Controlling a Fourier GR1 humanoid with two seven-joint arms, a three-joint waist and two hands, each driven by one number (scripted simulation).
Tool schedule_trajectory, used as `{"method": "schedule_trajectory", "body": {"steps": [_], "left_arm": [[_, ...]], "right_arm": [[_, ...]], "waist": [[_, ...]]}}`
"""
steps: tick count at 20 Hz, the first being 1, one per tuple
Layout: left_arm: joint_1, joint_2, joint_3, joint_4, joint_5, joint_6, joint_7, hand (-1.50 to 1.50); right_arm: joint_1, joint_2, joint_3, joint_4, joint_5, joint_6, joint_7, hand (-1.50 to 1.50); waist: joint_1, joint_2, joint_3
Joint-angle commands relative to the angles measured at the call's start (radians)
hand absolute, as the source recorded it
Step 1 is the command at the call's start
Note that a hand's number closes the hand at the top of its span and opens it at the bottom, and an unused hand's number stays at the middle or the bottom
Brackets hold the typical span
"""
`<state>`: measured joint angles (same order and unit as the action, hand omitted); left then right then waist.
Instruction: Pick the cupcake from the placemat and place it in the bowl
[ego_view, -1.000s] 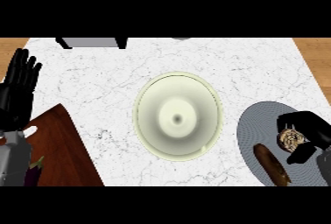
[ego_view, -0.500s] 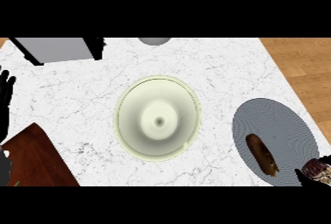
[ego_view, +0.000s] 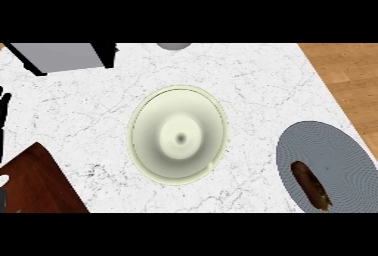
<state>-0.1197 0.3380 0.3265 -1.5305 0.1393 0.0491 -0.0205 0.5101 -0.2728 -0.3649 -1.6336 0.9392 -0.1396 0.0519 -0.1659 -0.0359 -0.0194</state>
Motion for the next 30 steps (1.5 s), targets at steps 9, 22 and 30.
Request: {"method": "schedule_trajectory", "body": {"steps": [9, 22, 30], "left_arm": [[-0.019, 0.015, -0.006, -0.021, 0.021, -0.032, 0.012, 0.0], [-0.091, -0.019, -0.087, -0.009, 0.003, -0.049, 0.021, 0.0], [-0.167, -0.044, -0.12, 0.003, -0.01, -0.025, 0.049, 0.0]], "right_arm": [[0.258, 0.206, 0.183, -0.869, -0.069, 0.092, 0.128, 1.5], [0.112, 0.253, 0.549, -1.015, 0.091, 0.209, 0.476, 1.5], [-0.214, 0.271, 0.734, -0.838, 0.215, 0.311, 0.794, 1.5]], "waist": [[0.064, 0.017, 0.006], [0.164, 0.045, 0.005], [0.2, 0.045, 0.007]]}}
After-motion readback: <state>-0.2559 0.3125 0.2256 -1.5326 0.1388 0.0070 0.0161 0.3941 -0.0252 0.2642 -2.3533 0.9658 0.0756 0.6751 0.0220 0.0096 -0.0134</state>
